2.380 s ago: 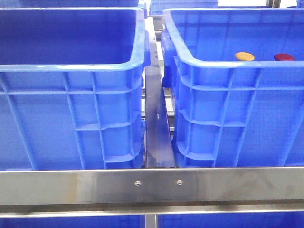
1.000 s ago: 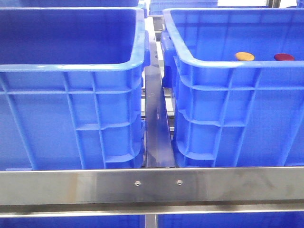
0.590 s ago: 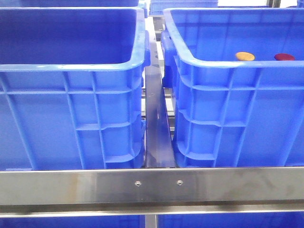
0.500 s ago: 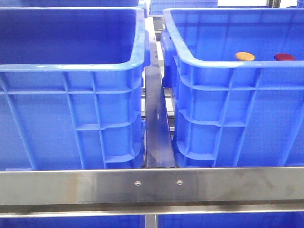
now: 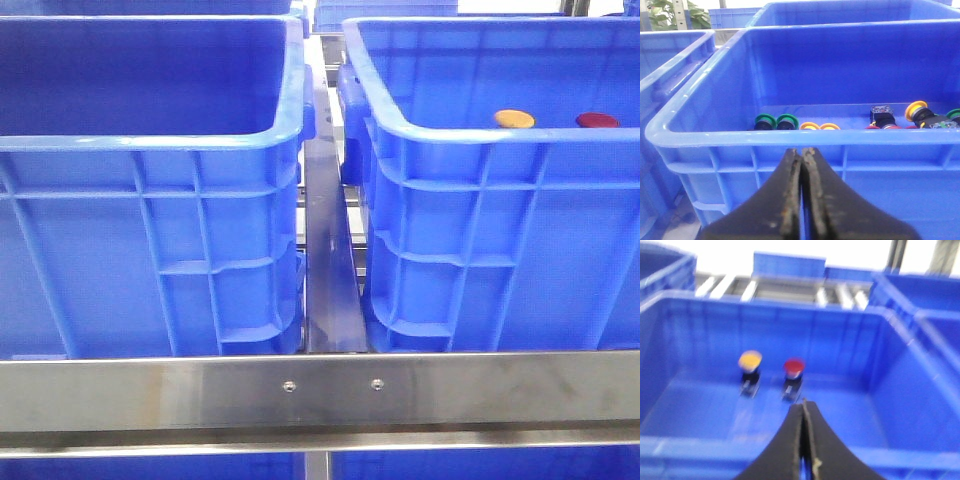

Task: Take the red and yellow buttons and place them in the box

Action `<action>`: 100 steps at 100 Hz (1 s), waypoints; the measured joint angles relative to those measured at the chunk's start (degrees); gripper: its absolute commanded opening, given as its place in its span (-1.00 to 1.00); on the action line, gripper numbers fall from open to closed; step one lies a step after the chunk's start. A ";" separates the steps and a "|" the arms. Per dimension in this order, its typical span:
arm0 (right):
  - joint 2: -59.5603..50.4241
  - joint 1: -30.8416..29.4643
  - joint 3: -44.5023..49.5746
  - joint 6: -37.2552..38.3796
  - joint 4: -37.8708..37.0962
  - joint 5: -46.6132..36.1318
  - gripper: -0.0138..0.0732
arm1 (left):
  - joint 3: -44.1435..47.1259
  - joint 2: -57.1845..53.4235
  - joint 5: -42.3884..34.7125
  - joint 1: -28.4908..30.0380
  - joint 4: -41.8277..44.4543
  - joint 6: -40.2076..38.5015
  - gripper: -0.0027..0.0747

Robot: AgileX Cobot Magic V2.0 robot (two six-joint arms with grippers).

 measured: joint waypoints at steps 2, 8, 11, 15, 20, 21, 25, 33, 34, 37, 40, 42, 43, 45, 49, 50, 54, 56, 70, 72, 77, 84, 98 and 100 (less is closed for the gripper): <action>-0.06 0.00 0.67 1.38 -1.33 -1.65 -0.81 | 0.00 0.00 0.00 0.00 0.00 0.00 -0.98; -0.91 0.00 2.98 4.27 -3.94 -5.06 -0.81 | 0.00 0.00 0.00 0.00 0.00 0.00 -0.98; -1.40 0.00 4.04 5.53 -4.97 -6.07 -0.81 | 0.00 0.00 0.00 0.00 0.00 0.00 -0.98; -2.05 0.00 5.62 6.39 -5.66 -6.96 -0.81 | 0.00 0.00 0.00 0.00 0.00 0.00 -0.98; -2.83 0.23 7.40 6.92 -6.49 -7.37 -0.81 | 0.00 0.00 0.00 0.00 0.00 0.00 -0.98; -3.07 0.24 7.66 7.06 -6.49 -7.37 -0.81 | 0.00 0.00 0.00 0.00 0.00 0.00 -0.98; -3.73 0.45 9.16 7.30 -6.49 -7.59 -0.81 | 0.00 0.00 0.00 0.00 0.00 0.00 -0.98; -6.27 0.48 10.93 7.80 -6.80 -7.21 -0.81 | 0.00 0.00 0.00 0.00 0.00 0.00 -0.98; -6.56 0.48 11.08 7.83 -6.90 -6.86 -0.81 | 0.00 0.00 0.00 0.00 0.00 0.00 -0.98; -7.62 0.48 11.31 8.03 -7.04 -6.34 -0.81 | 0.00 0.00 0.00 0.00 0.00 0.00 -0.98; -8.46 0.48 11.43 8.06 -7.16 -5.93 -0.81 | 0.00 0.00 0.00 0.00 0.00 0.00 -0.98; -8.74 0.48 11.43 8.16 -7.16 -5.73 -0.81 | 0.00 0.00 0.00 0.00 0.00 0.00 -0.98; -8.75 0.48 11.43 8.16 -7.16 -5.59 -0.81 | 0.00 0.00 -0.12 0.00 0.00 0.00 -0.98; -8.98 0.48 11.43 8.16 -7.27 -5.62 -0.81 | 0.00 0.00 -0.24 0.00 0.00 0.00 -0.98; -9.08 0.48 11.43 8.25 -7.25 -4.91 -0.81 | 0.00 0.00 -0.24 0.00 0.00 0.00 -0.98; -9.08 0.48 11.43 8.25 -7.25 -4.58 -0.81 | 0.00 0.00 -0.13 0.00 0.00 0.00 -0.98; -9.08 0.48 11.52 8.25 -7.29 -3.87 -0.81 | 0.00 0.00 -0.12 0.00 0.00 0.00 -0.98; -9.08 0.48 11.52 8.25 -7.40 -3.59 -0.81 | 0.00 0.00 -0.12 0.00 0.00 0.00 -0.98; -9.20 0.48 11.52 8.38 -7.41 -3.16 -0.81 | 0.00 0.00 -0.12 0.00 0.00 0.00 -0.98; -9.20 0.48 11.52 8.38 -7.52 -3.16 -0.81 | 0.00 0.00 -0.12 0.00 0.00 0.00 -0.98; -9.20 0.48 11.52 8.38 -7.52 -3.16 -0.81 | 0.00 0.00 -0.12 0.00 0.00 0.00 -0.98; -9.20 0.48 11.52 8.38 -7.52 -3.14 -0.81 | 0.00 0.00 -0.12 0.00 0.00 0.00 -0.98; -9.20 0.48 11.52 8.38 -7.52 -3.04 -0.81 | 0.00 0.00 -0.12 0.00 0.00 0.00 -0.98; -9.20 0.48 11.52 8.38 -7.52 -3.04 -0.81 | 0.00 0.00 -0.12 0.00 0.00 0.00 -0.98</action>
